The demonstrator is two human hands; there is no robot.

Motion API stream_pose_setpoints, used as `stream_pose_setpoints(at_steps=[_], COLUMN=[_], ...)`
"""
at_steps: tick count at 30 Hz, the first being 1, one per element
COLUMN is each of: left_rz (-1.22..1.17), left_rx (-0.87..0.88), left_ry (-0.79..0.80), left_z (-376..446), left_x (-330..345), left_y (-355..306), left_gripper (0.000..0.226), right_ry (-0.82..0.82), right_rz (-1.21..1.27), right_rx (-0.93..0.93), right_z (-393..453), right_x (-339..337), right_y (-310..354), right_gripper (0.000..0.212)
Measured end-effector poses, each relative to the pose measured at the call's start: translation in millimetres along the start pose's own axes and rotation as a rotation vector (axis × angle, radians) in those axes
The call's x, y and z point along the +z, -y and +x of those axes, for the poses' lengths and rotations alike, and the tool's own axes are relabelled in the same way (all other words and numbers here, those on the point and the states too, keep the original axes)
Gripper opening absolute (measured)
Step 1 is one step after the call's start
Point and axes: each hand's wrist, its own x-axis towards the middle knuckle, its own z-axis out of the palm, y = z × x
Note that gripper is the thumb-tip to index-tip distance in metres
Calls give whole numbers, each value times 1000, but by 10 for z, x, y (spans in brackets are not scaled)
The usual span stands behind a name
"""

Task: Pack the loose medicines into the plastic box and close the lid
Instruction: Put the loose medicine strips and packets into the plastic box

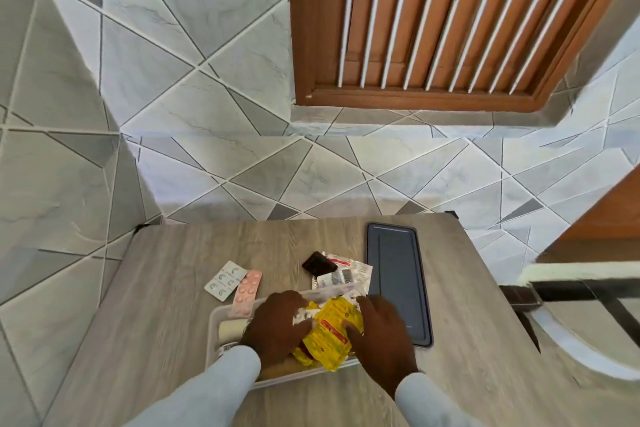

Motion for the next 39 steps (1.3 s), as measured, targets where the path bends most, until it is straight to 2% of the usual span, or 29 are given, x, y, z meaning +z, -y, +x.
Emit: stream_pose_setpoints(at_steps=[2, 4, 6, 10, 13, 15, 18, 20, 22, 23, 25, 28, 30, 34, 36, 39], left_rz=[46, 127, 201, 280, 376, 409, 450, 471, 480, 480, 534, 562, 582, 578, 582, 559], left_rx=[57, 122, 159, 160, 237, 294, 269, 256, 316, 354, 428, 518, 553, 567, 578, 585], left_ry=[39, 98, 129, 166, 159, 136, 151, 152, 79, 74, 22, -23, -64, -71, -52, -79], left_z=[-83, -185, -269, -254, -175, -153, -161, -174, -200, -215, -247, -318, -344, -360, -357, -356], left_x=[20, 41, 66, 88, 122, 143, 152, 163, 168, 166, 179, 148, 113, -62, -127, -140], left_y=[13, 3, -3, 1, 85, 116, 94, 96, 145, 175, 223, 258, 292, 310, 330, 371], left_gripper=[76, 83, 84, 71, 60, 59, 62, 64, 68, 74, 84, 82, 80, 73, 67, 47], right_ry=[52, 92, 158, 304, 317, 353, 384, 407, 391, 351, 370, 323, 319, 327, 347, 334], right_rz=[-135, -231, -263, -256, -187, -191, -184, -191, -200, -220, -267, -323, -307, -246, -234, -228], right_rx=[-104, -263, -334, -270, -184, -118, -62, -20, 11, 16, 41, 55, 91, 76, 93, 104], right_z=[-48, -86, -91, -13, -48, -98, -127, -112, -122, -141, -197, -231, -290, -277, -285, -304], right_x=[20, 39, 40, 102, 216, 229, 218, 225, 243, 237, 251, 478, 313, 229, 189, 156], right_y=[-24, -2, 37, 5, -23, 28, 133, 170, 183, 199, 232, 210, 352, 427, 486, 552], right_gripper=[57, 62, 67, 79, 95, 98, 109, 110, 105, 100, 85, 73, 80, 107, 112, 113])
